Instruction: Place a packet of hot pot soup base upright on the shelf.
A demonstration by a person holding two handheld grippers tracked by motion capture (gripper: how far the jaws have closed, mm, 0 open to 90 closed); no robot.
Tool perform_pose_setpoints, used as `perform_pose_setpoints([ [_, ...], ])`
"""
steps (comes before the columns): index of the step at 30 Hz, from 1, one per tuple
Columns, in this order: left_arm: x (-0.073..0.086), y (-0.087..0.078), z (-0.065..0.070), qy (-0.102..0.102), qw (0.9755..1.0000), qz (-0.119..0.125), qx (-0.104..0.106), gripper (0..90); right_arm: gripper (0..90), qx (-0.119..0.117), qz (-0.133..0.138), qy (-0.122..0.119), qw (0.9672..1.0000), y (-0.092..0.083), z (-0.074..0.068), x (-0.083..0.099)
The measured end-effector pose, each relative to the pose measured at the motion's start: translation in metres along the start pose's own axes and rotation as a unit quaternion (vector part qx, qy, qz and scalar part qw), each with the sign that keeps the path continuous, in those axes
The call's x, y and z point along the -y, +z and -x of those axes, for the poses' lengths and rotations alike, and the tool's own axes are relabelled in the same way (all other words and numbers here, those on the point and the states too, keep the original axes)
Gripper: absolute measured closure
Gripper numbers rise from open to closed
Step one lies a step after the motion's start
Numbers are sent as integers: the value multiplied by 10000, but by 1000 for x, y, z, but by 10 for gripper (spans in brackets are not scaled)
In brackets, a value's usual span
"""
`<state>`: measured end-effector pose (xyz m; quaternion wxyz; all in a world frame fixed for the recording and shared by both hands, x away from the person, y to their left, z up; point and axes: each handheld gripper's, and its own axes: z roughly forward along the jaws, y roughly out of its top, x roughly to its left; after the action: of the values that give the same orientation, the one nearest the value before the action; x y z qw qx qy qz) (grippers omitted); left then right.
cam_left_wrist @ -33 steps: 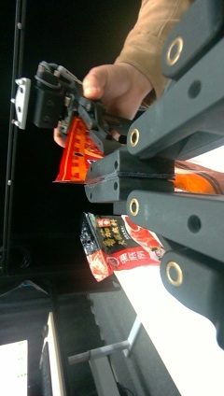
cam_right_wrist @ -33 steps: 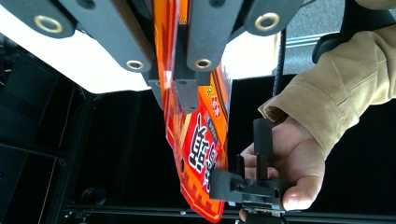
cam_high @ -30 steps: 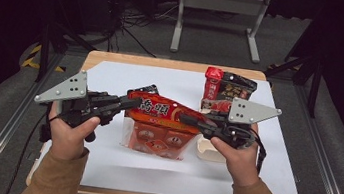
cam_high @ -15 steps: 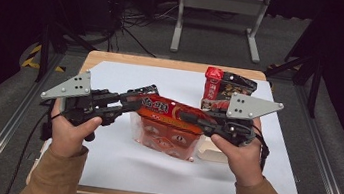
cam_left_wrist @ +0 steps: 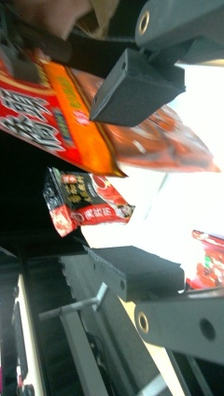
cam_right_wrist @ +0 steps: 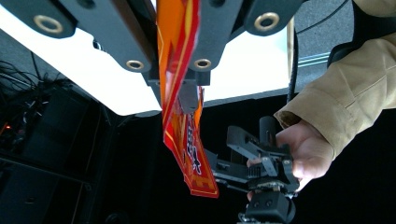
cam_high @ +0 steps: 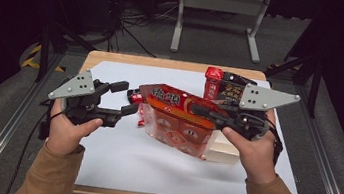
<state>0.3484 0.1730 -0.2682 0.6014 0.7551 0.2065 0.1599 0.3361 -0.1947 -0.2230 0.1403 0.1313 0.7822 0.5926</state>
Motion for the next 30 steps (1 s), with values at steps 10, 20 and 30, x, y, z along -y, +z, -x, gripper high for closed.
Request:
perform_pose_setpoints([
  [10, 12, 1, -15, -80, 9995, -145, -251, 260, 899, 101, -30, 111, 9999, -15, 10, -11],
  [20, 41, 2, -39, -324, 9970, -479, -515, 229, 899, 279, 18, 156, 9995, -33, 20, -26],
  [30, 67, 9, -63, -526, 9941, -613, -720, 193, 899, 411, 59, 153, 9990, -43, 31, -38],
])
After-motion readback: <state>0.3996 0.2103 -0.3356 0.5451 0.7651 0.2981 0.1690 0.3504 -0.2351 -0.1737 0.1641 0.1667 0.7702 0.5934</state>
